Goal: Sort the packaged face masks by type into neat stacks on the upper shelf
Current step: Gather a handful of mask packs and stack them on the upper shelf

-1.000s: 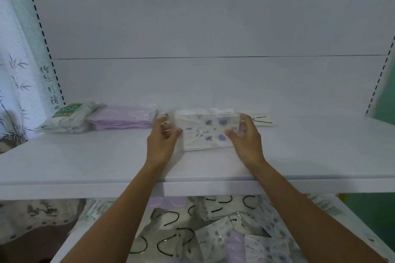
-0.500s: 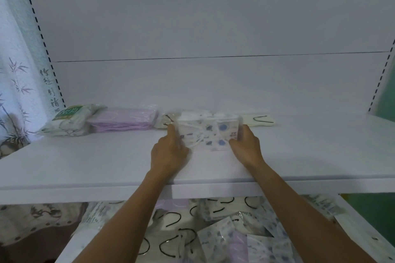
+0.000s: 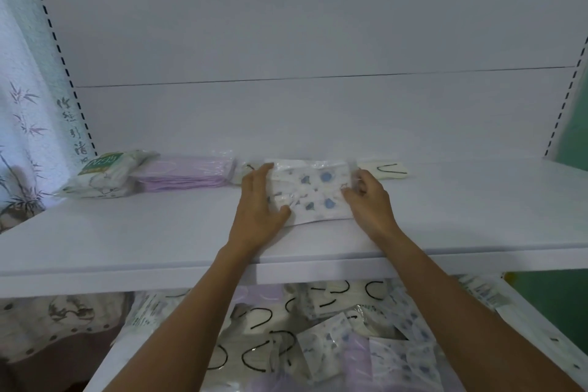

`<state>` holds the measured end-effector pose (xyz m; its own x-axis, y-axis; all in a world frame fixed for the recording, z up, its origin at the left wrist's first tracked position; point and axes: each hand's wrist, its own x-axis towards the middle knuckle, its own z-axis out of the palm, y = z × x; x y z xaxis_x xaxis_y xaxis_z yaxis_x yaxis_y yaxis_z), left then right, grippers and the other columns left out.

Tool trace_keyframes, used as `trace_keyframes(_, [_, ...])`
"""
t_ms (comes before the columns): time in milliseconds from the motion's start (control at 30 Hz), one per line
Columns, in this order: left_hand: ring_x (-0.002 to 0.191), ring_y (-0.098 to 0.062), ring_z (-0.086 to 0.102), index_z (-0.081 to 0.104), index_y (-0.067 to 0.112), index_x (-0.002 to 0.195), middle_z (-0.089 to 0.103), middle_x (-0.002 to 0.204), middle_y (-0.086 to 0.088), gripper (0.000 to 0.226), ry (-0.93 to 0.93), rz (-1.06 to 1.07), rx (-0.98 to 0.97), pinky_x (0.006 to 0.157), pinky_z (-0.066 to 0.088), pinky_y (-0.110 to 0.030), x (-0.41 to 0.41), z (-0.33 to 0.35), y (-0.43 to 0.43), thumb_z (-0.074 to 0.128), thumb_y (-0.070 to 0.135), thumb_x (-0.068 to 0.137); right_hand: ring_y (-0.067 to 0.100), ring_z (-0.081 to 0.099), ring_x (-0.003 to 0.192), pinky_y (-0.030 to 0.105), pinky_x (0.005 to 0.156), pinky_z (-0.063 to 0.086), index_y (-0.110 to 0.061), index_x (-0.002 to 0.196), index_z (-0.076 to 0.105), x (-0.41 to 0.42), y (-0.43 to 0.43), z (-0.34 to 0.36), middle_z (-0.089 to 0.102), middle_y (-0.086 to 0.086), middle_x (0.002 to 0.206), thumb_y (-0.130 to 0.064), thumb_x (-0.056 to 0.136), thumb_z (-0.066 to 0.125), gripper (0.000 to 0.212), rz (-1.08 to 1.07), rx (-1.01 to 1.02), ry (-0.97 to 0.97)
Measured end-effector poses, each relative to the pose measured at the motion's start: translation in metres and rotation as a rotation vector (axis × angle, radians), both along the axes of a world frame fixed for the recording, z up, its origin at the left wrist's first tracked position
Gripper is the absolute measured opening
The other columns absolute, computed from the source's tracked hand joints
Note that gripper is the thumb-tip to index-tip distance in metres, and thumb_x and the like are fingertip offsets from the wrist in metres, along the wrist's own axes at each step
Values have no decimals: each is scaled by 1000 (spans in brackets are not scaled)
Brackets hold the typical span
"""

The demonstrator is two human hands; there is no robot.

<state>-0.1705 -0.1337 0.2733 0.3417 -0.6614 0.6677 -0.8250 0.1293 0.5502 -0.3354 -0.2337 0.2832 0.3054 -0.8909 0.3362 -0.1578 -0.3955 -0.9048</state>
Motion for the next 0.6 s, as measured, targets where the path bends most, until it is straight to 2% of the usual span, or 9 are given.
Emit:
trace_keyframes(67, [120,5,24,24,21,143,27,147,-5,79,11,14,-16,88,18,3,-1,2,2,70,12,79,28,59,88,29,70,45,-6,97,54,-2,-1,-1,64,13,99,-3,84,51,13,16,-8,-18])
trace_keyframes(167, [107,-9,39,24,26,144,27,144,-7,78,2,62,-12,84,31,-10,-4,7,4,69,16,81,15,57,87,22,71,44,-14,95,56,-3,1,1,62,-2,93,1,83,54,20,38,-26,-51])
trace_keyframes(233, [99,-12,42,24,29,144,26,140,-8,76,-6,95,21,79,41,-20,-6,6,5,67,16,82,15,56,87,23,73,43,-8,96,56,-4,1,0,62,2,94,3,81,55,19,23,-50,-71])
trace_keyframes(300, [93,-13,43,29,27,142,28,136,-8,72,-25,101,24,77,44,-24,-8,5,6,65,14,81,19,56,87,25,73,42,-5,94,55,-4,0,-1,62,8,96,4,79,56,18,4,-62,-96])
trace_keyframes(400, [101,-23,52,40,21,134,32,134,-8,58,-58,127,33,74,43,-28,-9,5,8,62,12,81,18,58,92,25,76,44,-15,100,54,-2,-1,-1,62,2,99,3,80,55,26,24,-19,-99])
trace_keyframes(500, [109,-16,46,40,19,133,34,138,-5,56,-18,112,15,80,36,-21,-9,6,10,61,9,81,15,59,96,24,79,46,-22,111,56,-1,-1,-1,63,-2,105,-1,82,53,36,70,25,-80])
trace_keyframes(567, [102,-3,42,34,20,138,39,132,0,66,39,52,-45,83,33,-14,-9,7,11,61,4,80,13,58,97,23,78,45,-21,118,58,-1,-1,-1,63,-4,107,-3,83,53,40,84,20,-52])
trace_keyframes(600, [100,-6,45,29,21,140,45,127,-1,70,96,34,-59,83,37,-17,-7,7,10,61,3,80,12,57,95,22,76,44,-20,119,59,-1,-2,-1,63,-5,105,-3,84,52,40,77,12,-35])
